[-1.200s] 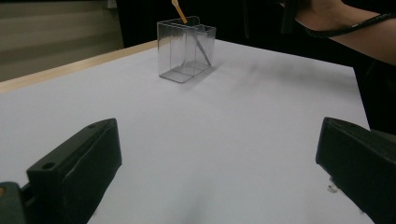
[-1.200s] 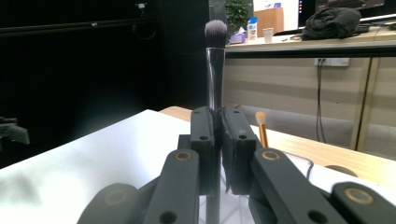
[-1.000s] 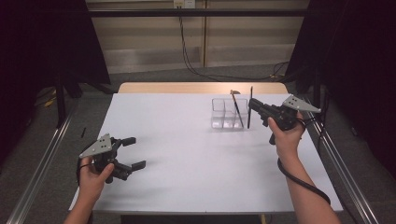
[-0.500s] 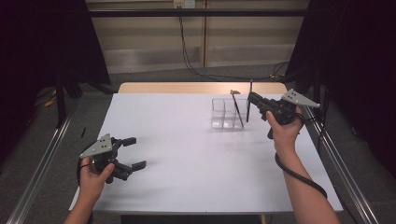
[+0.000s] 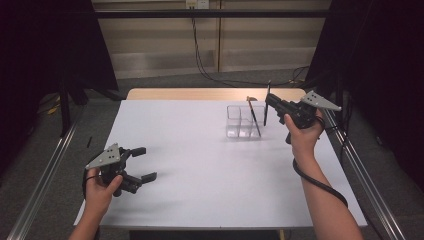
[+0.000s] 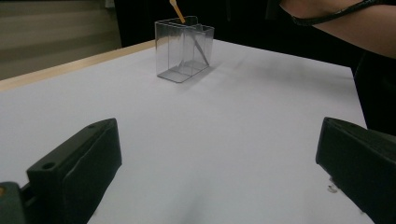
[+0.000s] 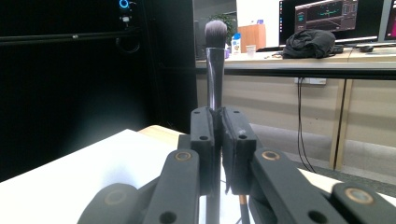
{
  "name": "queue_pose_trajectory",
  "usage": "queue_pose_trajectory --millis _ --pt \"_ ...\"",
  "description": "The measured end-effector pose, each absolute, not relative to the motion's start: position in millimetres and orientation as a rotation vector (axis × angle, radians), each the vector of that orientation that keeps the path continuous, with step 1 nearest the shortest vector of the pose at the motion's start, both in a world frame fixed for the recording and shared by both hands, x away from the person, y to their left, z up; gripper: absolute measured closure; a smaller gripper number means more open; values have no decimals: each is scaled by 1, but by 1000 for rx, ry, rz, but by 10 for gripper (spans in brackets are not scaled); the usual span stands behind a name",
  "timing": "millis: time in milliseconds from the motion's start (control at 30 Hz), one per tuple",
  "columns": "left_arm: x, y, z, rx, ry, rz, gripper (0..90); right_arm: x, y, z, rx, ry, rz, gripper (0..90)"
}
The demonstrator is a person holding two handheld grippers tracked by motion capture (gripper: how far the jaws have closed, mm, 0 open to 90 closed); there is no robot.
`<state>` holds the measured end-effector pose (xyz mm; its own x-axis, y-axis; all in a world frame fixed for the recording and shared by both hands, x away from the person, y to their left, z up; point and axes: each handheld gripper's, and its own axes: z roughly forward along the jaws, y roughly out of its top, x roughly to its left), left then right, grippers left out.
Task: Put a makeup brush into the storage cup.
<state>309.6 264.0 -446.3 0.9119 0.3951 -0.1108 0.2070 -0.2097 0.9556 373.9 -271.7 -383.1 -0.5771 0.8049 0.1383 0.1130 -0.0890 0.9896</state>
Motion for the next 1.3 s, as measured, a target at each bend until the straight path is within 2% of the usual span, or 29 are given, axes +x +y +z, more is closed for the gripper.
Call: queue_pose_trajectory --millis 1300 --pt "310 265 -446 1794 446 182 1 400 -268 -386 1031 1622 1670 846"
